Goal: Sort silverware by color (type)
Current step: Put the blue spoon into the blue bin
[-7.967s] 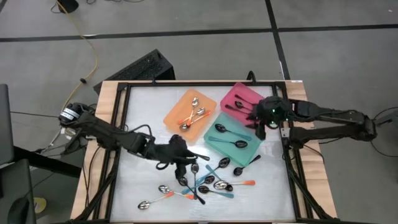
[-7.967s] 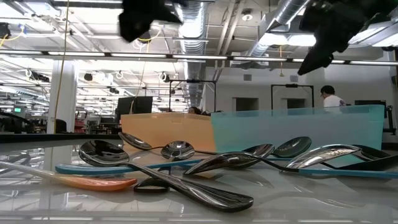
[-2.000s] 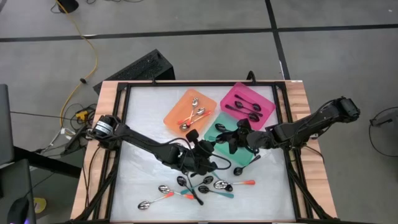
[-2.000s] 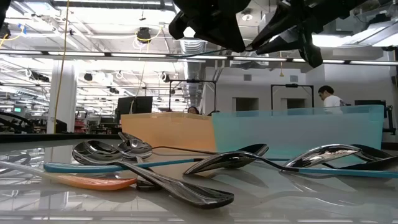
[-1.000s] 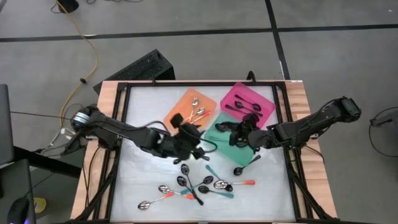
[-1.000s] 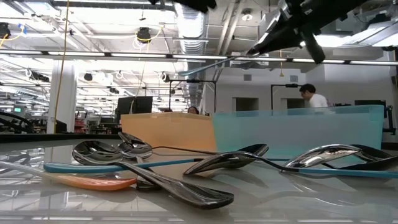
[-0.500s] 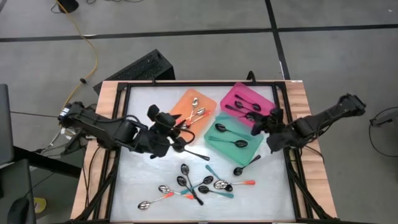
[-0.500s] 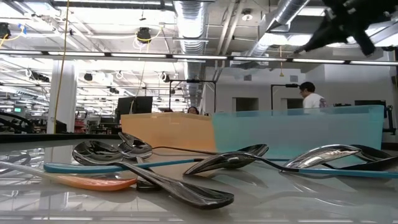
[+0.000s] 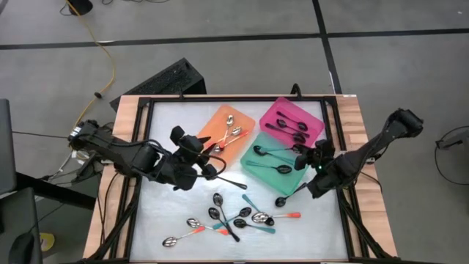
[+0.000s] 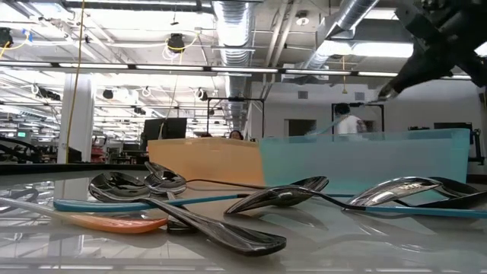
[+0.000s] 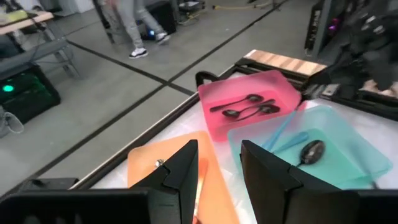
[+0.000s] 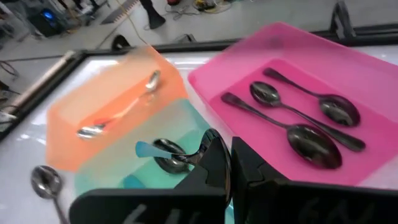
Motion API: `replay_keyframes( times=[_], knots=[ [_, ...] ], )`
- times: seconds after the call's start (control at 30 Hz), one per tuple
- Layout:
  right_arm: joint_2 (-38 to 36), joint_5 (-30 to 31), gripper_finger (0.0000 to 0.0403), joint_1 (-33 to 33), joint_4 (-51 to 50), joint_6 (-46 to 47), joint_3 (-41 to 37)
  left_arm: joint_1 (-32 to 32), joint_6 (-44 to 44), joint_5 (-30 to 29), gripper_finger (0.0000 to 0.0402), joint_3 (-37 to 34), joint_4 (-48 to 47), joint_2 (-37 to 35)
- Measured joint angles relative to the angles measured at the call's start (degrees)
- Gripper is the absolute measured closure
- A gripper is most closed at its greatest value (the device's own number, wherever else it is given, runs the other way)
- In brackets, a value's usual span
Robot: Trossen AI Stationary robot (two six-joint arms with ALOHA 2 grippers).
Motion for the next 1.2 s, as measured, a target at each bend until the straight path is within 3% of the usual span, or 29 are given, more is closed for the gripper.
replay_keyframes(
  times=[0.37,0.67,0.97,1.2],
  knots=[
    [4.9,-4.1,0.0396,0.4,-3.3,3.9,0.0,-6.9,4.4,-0.7,0.0294,0.0,0.5,-9.3],
    [7.5,-6.2,0.0394,0.4,-3.1,4.3,-0.1,-14.3,7.4,-7.3,0.0294,0.0,0.7,-15.7],
    [7.8,-7.3,0.0393,-0.8,3.2,5.1,-3.7,-18.8,7.6,-12.4,0.0294,0.0,-0.5,-17.1],
    [7.8,-7.5,0.0392,-2.4,10.4,-2.3,-4.6,-20.3,6.8,-12.3,0.0294,0.0,-0.8,-17.1]
  ],
)
